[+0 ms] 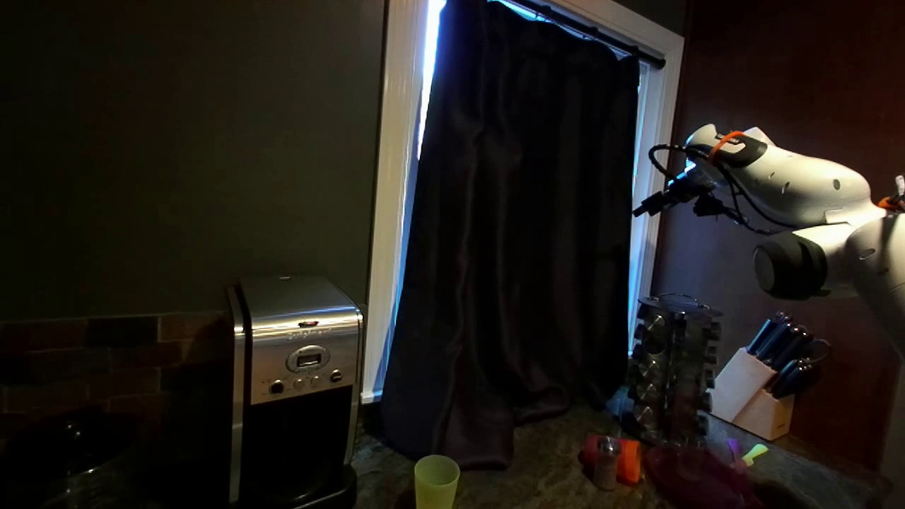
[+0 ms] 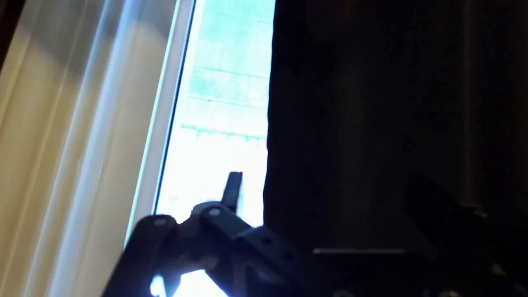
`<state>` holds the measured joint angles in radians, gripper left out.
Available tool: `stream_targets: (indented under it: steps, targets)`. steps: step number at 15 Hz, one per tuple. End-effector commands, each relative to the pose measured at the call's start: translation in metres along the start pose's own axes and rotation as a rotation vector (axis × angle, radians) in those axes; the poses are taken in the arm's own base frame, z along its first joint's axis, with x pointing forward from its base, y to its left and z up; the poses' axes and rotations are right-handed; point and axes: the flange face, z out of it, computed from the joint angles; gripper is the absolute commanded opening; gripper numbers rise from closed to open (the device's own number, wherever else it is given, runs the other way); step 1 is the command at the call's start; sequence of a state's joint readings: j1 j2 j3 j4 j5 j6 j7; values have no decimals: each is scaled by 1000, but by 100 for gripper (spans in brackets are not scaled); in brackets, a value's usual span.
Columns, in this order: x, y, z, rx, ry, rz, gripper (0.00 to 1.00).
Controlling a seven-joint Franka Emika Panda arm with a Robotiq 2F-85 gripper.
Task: Open the curtain.
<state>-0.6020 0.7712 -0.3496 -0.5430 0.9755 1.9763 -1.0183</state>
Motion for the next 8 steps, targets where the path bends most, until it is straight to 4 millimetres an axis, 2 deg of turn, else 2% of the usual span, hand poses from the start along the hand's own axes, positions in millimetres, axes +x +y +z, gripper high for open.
stream_targets:
  steps: [1,3,4,8]
  targets:
    - [-8,6,20,30,122,53,100]
    - [-10,7,32,36,188,54,100]
    - [-11,12,27,39,222,68,100]
    - [-9,6,40,89,329,62,100]
